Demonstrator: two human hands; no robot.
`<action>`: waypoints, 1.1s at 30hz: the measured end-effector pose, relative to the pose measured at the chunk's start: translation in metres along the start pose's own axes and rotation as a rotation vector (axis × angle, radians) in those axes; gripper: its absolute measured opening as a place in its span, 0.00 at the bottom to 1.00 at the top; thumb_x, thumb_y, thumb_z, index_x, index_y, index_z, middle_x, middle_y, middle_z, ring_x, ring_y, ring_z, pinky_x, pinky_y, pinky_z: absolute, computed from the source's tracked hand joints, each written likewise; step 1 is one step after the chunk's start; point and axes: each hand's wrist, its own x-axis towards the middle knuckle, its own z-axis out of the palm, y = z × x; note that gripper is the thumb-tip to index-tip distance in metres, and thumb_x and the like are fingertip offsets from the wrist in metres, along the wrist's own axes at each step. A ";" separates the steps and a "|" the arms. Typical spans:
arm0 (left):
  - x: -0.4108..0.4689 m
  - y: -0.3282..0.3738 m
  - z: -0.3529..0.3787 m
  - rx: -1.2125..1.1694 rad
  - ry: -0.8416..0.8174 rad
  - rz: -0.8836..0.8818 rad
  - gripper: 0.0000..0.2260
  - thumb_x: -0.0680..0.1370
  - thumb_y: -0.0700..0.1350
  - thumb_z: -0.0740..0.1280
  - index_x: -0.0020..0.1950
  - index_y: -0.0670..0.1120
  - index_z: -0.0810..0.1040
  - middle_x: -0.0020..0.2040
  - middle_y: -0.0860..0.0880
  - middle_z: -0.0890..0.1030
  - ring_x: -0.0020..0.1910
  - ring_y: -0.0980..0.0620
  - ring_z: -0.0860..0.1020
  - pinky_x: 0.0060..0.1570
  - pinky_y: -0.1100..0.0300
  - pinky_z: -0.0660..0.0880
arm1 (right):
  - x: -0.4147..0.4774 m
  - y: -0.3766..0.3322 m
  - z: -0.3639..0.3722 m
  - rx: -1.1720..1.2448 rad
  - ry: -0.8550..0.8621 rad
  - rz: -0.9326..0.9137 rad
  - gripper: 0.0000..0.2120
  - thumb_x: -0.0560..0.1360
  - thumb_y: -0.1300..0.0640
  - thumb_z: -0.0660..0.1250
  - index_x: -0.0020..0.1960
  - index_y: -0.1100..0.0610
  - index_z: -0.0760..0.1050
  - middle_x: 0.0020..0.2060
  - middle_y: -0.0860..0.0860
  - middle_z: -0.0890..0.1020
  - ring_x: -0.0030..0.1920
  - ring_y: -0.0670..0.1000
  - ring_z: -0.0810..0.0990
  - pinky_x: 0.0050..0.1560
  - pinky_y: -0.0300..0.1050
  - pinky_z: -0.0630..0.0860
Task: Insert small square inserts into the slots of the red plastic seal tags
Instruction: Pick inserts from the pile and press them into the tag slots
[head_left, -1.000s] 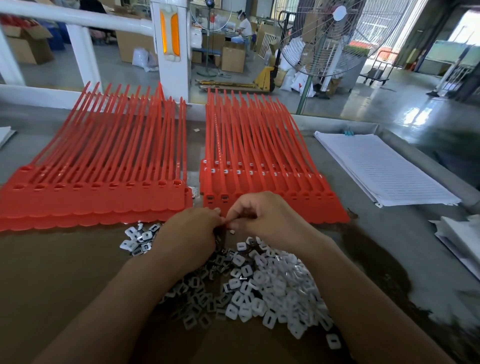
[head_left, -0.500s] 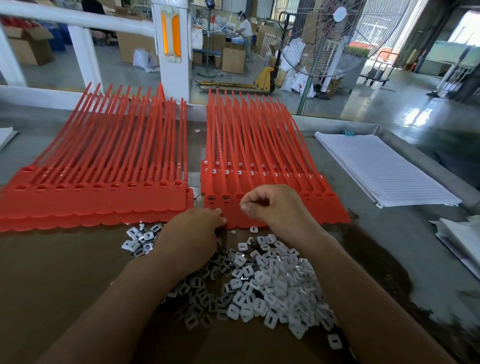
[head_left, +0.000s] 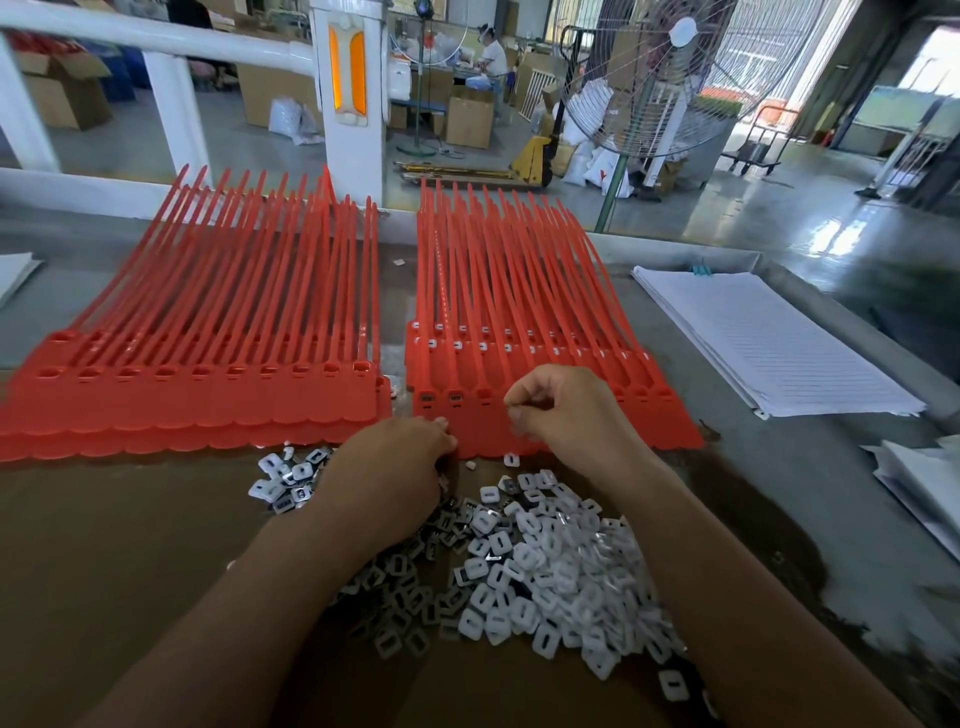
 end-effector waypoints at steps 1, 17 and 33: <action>0.000 0.000 0.000 -0.002 0.003 -0.006 0.24 0.76 0.36 0.56 0.71 0.51 0.64 0.72 0.55 0.63 0.70 0.53 0.63 0.67 0.58 0.60 | 0.002 0.000 0.000 0.012 0.010 0.010 0.09 0.72 0.63 0.68 0.41 0.49 0.73 0.37 0.47 0.81 0.40 0.44 0.80 0.45 0.39 0.77; -0.001 -0.001 0.003 0.031 0.042 0.024 0.22 0.75 0.37 0.56 0.68 0.50 0.69 0.70 0.53 0.66 0.67 0.52 0.67 0.63 0.57 0.66 | 0.041 -0.007 0.012 -0.161 -0.099 0.033 0.12 0.74 0.66 0.64 0.52 0.55 0.81 0.52 0.51 0.82 0.54 0.47 0.78 0.56 0.37 0.71; -0.001 0.000 0.004 0.032 0.044 0.018 0.21 0.75 0.38 0.55 0.67 0.49 0.70 0.69 0.51 0.69 0.66 0.52 0.68 0.64 0.57 0.66 | 0.050 -0.007 0.019 -0.174 -0.044 0.146 0.08 0.70 0.65 0.68 0.44 0.55 0.83 0.48 0.47 0.83 0.51 0.45 0.76 0.50 0.36 0.68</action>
